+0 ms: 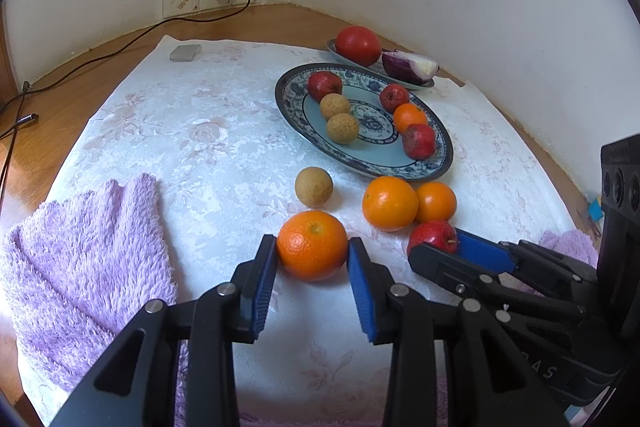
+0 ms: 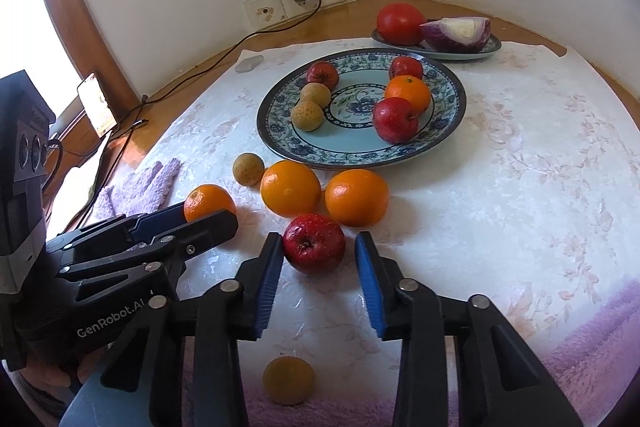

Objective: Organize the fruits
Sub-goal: 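Grasp an orange with the left tool while the right tool grasps a red apple, then carry the orange and the red apple over the plate with both tools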

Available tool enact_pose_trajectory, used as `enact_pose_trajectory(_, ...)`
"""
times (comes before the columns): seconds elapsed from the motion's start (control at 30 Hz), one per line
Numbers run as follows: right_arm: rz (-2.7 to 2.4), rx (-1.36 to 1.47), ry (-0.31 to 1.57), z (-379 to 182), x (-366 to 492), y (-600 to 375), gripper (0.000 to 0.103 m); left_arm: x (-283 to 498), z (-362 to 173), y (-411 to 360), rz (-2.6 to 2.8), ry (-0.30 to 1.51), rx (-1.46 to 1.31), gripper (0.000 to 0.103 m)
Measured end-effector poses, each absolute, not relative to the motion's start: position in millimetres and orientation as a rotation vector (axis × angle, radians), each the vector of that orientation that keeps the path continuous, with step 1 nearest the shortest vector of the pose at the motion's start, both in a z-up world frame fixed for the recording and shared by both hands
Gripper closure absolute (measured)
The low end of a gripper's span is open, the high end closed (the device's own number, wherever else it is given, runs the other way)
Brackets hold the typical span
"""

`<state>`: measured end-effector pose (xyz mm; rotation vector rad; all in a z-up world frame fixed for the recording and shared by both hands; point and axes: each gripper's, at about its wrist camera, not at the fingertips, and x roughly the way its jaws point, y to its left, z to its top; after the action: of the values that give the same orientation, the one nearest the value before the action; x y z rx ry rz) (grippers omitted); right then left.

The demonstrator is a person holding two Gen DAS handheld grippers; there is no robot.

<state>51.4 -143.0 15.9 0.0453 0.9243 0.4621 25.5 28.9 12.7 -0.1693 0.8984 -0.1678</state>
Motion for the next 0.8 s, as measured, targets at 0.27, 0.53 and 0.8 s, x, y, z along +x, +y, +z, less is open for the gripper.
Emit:
enact_pose_trajectory(0.27, 0.469, 0.048, 0.916, 17.9, 48.6, -145.1, 0.070, 24.0, 17.0, 28.2, -0.170, 0.904, -0.176, 0.066)
enact_pose_trajectory(0.53, 0.482, 0.063, 0.894, 26.2, 44.8, -152.4, 0.070, 21.7, 30.0, 25.4, -0.173, 0.888, -0.170, 0.066)
enact_pose_trajectory(0.8, 0.478, 0.092, 0.868, 37.0, 44.8, -164.0, 0.070, 25.4, 40.1, 21.8, -0.175, 0.876, -0.168, 0.066)
